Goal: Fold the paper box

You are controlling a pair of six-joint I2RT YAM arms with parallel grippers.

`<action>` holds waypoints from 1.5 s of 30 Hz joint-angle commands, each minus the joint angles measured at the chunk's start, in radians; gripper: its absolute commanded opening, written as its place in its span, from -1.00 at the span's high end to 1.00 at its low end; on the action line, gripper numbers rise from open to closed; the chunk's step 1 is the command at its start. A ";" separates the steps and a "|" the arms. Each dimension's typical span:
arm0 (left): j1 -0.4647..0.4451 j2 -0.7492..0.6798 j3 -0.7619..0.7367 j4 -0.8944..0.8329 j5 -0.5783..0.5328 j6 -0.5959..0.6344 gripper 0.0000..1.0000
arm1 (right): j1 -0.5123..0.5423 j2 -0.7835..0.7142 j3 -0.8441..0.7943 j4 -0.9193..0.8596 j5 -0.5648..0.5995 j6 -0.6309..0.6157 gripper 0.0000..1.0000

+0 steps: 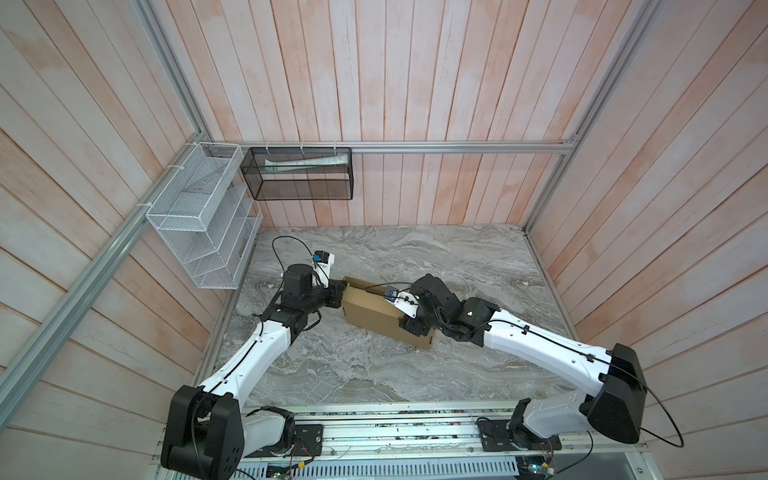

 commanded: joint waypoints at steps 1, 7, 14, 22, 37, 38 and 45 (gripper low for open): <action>-0.003 0.005 -0.023 -0.029 0.009 -0.010 1.00 | 0.007 0.012 -0.002 0.005 0.019 -0.008 -0.46; -0.007 -0.001 -0.027 -0.029 0.008 -0.011 1.00 | 0.007 0.016 -0.003 0.007 0.024 -0.007 -0.37; -0.026 -0.030 -0.042 -0.034 -0.023 -0.018 1.00 | 0.007 0.018 -0.014 0.024 0.034 -0.006 -0.31; -0.042 -0.058 -0.078 -0.004 -0.059 -0.047 1.00 | 0.006 0.007 -0.035 0.036 0.042 -0.013 -0.28; -0.048 -0.060 -0.109 0.039 -0.092 -0.059 1.00 | 0.001 -0.029 -0.034 0.064 0.046 0.017 -0.57; -0.048 -0.060 -0.108 0.039 -0.092 -0.060 1.00 | 0.001 -0.031 -0.033 0.065 0.045 0.020 -0.59; -0.048 -0.058 -0.102 0.041 -0.101 -0.054 1.00 | 0.001 -0.067 -0.026 0.073 0.029 0.053 -0.67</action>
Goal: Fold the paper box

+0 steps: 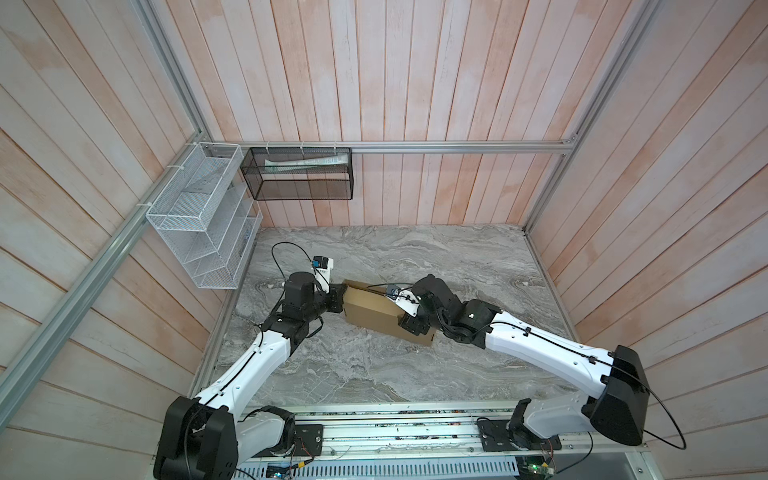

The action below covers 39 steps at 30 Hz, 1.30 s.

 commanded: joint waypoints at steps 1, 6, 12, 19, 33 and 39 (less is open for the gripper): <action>-0.005 0.012 -0.022 -0.025 -0.017 -0.005 1.00 | 0.001 -0.049 0.000 0.015 -0.007 0.042 -0.67; -0.005 0.023 -0.018 -0.015 -0.023 -0.003 1.00 | 0.000 -0.103 -0.002 0.011 -0.001 0.105 -0.68; -0.005 0.042 -0.007 -0.008 -0.018 -0.001 1.00 | 0.000 -0.182 0.010 -0.041 0.061 0.290 -0.43; -0.006 0.052 0.009 -0.014 -0.016 0.010 1.00 | 0.000 -0.226 0.029 -0.216 0.096 0.547 0.19; -0.005 0.057 0.010 -0.010 -0.004 0.013 1.00 | -0.002 -0.333 -0.016 -0.317 0.103 0.823 0.36; -0.005 0.053 0.009 -0.009 -0.004 0.016 1.00 | -0.028 -0.313 -0.031 -0.293 0.049 0.850 0.38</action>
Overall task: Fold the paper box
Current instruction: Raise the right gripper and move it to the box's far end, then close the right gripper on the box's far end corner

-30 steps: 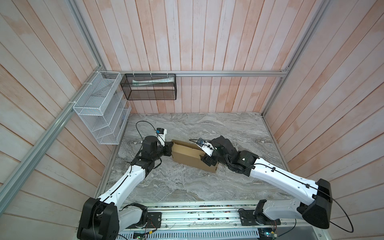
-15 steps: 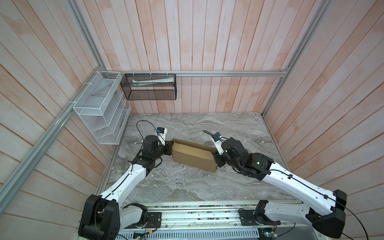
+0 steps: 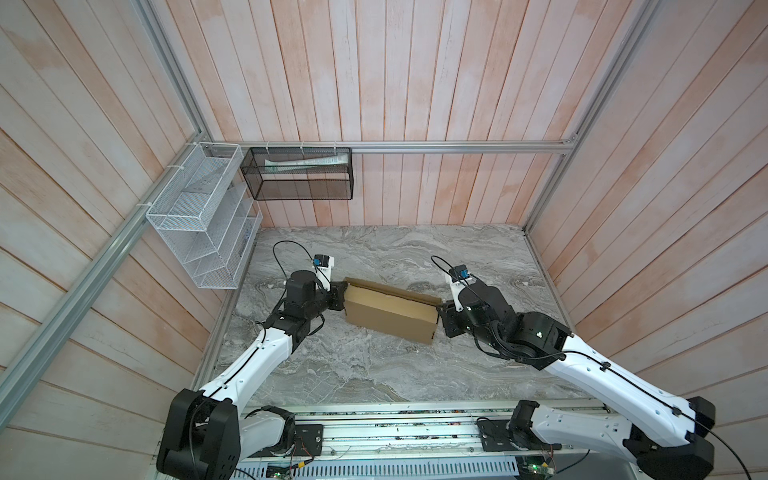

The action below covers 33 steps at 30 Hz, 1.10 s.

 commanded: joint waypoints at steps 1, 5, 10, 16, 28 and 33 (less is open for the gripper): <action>-0.005 0.016 0.004 -0.055 -0.002 0.011 1.00 | -0.025 0.005 -0.030 0.007 -0.046 0.045 0.38; -0.005 0.016 0.004 -0.055 0.003 0.009 1.00 | -0.069 0.007 -0.062 0.038 -0.092 0.047 0.41; -0.005 0.017 0.005 -0.057 0.009 0.010 1.00 | -0.115 0.021 -0.092 0.086 -0.155 0.029 0.50; -0.005 0.018 0.005 -0.058 0.009 0.012 1.00 | -0.149 0.027 -0.113 0.119 -0.194 0.021 0.58; -0.004 0.017 0.003 -0.058 0.006 0.011 1.00 | -0.173 0.036 -0.123 0.112 -0.182 0.007 0.59; -0.005 0.020 0.005 -0.058 0.008 0.012 1.00 | -0.193 0.044 -0.149 0.146 -0.208 0.000 0.58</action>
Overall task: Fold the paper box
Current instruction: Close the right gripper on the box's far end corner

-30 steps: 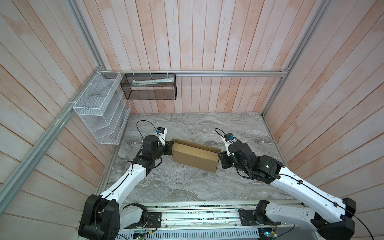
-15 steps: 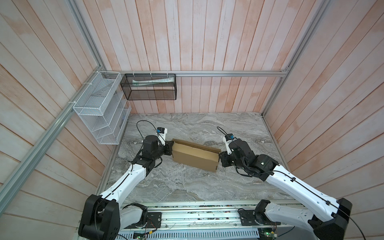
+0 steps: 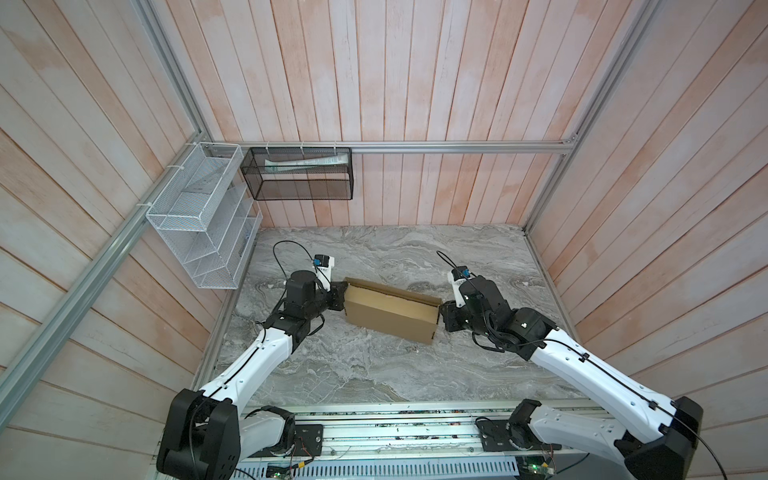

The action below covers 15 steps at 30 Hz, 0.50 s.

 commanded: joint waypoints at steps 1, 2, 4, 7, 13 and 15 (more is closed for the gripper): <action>-0.005 0.020 0.004 -0.058 0.003 0.012 1.00 | -0.014 0.014 -0.022 0.034 -0.030 -0.015 0.58; -0.005 0.020 0.004 -0.058 0.004 0.012 1.00 | -0.016 0.018 -0.025 0.038 -0.035 -0.018 0.58; -0.005 0.020 0.002 -0.058 0.004 0.012 1.00 | -0.019 0.026 -0.024 0.039 -0.040 -0.022 0.59; -0.005 0.019 0.002 -0.058 0.004 0.010 1.00 | -0.019 0.026 -0.026 0.050 -0.050 -0.023 0.63; -0.005 0.020 0.002 -0.058 0.006 0.011 1.00 | -0.019 0.021 -0.032 0.069 -0.070 -0.026 0.72; -0.005 0.022 0.002 -0.058 0.006 0.011 1.00 | -0.019 0.021 -0.033 0.070 -0.072 -0.026 0.73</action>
